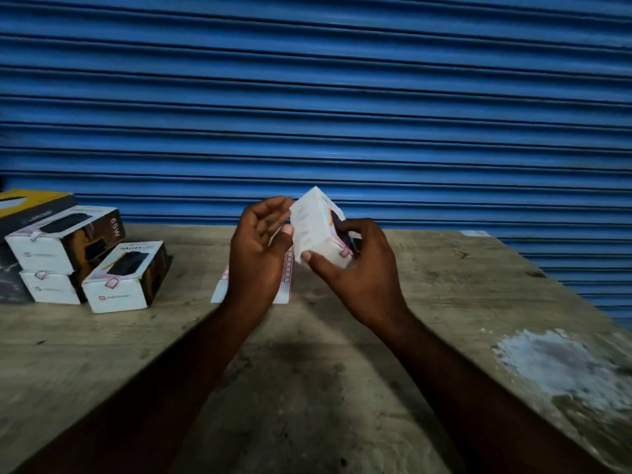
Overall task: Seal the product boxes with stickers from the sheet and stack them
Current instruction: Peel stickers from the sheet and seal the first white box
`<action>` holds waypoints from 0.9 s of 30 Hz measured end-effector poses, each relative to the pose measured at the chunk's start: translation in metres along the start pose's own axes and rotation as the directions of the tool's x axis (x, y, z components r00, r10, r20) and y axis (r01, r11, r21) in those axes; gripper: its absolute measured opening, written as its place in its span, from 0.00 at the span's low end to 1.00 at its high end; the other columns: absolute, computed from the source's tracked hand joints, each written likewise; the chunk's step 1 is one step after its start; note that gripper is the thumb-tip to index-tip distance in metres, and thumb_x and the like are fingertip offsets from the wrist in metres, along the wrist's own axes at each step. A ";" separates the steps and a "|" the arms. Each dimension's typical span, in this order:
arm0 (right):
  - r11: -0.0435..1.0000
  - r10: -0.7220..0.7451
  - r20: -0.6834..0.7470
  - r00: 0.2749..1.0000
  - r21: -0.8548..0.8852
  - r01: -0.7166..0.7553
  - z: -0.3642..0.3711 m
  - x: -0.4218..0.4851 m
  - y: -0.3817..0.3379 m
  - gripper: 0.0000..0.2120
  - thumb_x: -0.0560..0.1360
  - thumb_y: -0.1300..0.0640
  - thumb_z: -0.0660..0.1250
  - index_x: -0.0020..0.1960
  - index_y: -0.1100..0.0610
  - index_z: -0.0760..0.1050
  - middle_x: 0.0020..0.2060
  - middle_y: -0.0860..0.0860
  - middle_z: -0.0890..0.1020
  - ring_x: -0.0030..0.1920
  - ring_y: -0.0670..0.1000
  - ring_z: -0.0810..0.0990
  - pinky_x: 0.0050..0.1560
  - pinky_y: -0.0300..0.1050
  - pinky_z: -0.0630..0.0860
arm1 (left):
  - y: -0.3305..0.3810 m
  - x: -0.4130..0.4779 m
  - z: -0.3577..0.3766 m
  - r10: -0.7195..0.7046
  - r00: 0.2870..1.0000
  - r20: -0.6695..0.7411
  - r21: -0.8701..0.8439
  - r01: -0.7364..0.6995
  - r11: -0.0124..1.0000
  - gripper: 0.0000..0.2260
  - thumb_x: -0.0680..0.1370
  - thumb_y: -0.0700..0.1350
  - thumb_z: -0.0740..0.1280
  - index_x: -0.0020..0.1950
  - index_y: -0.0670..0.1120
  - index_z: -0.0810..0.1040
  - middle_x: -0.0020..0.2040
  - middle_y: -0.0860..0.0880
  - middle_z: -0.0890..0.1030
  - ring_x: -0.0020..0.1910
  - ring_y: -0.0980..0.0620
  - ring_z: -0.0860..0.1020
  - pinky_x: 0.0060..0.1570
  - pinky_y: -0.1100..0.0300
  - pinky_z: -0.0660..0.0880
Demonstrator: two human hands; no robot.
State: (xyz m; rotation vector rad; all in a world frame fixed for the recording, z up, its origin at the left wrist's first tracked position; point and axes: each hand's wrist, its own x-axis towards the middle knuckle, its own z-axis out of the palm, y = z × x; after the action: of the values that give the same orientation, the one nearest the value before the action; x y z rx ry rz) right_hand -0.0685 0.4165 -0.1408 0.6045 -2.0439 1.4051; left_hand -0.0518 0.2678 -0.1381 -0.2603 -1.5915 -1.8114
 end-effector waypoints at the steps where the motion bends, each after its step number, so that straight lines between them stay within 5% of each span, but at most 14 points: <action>1: 0.994 0.075 0.013 0.997 0.082 -0.075 0.001 0.001 0.000 0.28 0.62 0.45 0.80 0.56 0.52 0.73 0.53 0.47 0.79 0.51 0.44 0.79 0.49 0.36 0.76 | -0.001 0.002 -0.002 -0.013 1.000 -0.028 0.005 0.013 1.000 0.18 0.77 0.29 0.68 0.63 0.44 0.72 0.65 0.43 0.79 0.63 0.52 0.79 0.66 0.52 0.75; 8: 0.908 0.246 0.240 0.939 0.283 -0.310 -0.001 -0.001 0.004 0.20 0.72 0.55 0.75 0.58 0.56 0.70 0.53 0.46 0.80 0.53 0.42 0.80 0.47 0.35 0.76 | -0.005 0.003 -0.008 -0.159 0.986 -0.046 -0.096 0.154 0.983 0.25 0.72 0.27 0.71 0.66 0.41 0.70 0.67 0.42 0.76 0.60 0.55 0.81 0.52 0.63 0.80; 13: 0.802 0.378 0.302 0.875 0.365 -0.473 0.005 -0.001 0.002 0.27 0.70 0.55 0.77 0.64 0.56 0.69 0.56 0.53 0.82 0.54 0.49 0.83 0.48 0.40 0.81 | -0.002 0.005 -0.009 -0.136 0.990 0.037 -0.017 0.137 0.990 0.25 0.71 0.27 0.72 0.64 0.43 0.72 0.59 0.47 0.80 0.51 0.60 0.82 0.49 0.66 0.79; 19: 0.757 0.347 0.388 0.854 0.422 -0.499 -0.003 0.005 0.004 0.26 0.73 0.68 0.70 0.68 0.58 0.68 0.55 0.57 0.84 0.53 0.55 0.84 0.49 0.50 0.83 | -0.003 0.006 -0.013 -0.011 0.998 -0.059 0.307 0.028 0.951 0.29 0.69 0.40 0.79 0.66 0.49 0.71 0.62 0.53 0.77 0.50 0.57 0.76 0.49 0.65 0.75; 23: 0.768 0.251 0.444 0.860 0.450 -0.457 -0.006 0.007 0.007 0.29 0.71 0.70 0.68 0.69 0.56 0.69 0.55 0.56 0.84 0.54 0.56 0.84 0.49 0.53 0.82 | 0.005 0.003 -0.010 -0.273 0.956 0.104 0.060 0.268 0.962 0.25 0.75 0.39 0.73 0.70 0.46 0.70 0.63 0.47 0.81 0.57 0.52 0.82 0.55 0.54 0.81; 27: 0.854 0.221 0.352 0.910 0.381 -0.355 -0.006 0.008 0.008 0.28 0.67 0.65 0.71 0.66 0.57 0.70 0.55 0.52 0.83 0.55 0.49 0.83 0.52 0.49 0.81 | 0.002 -0.002 -0.009 -0.191 0.956 0.224 0.130 0.165 0.978 0.26 0.73 0.38 0.74 0.69 0.45 0.71 0.59 0.49 0.82 0.58 0.54 0.82 0.52 0.59 0.80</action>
State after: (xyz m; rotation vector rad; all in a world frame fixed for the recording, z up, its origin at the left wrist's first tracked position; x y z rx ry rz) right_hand -0.0785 0.4244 -0.1393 0.7499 -2.1206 2.1036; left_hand -0.0460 0.2602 -0.1397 -0.2977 -1.9291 -1.8758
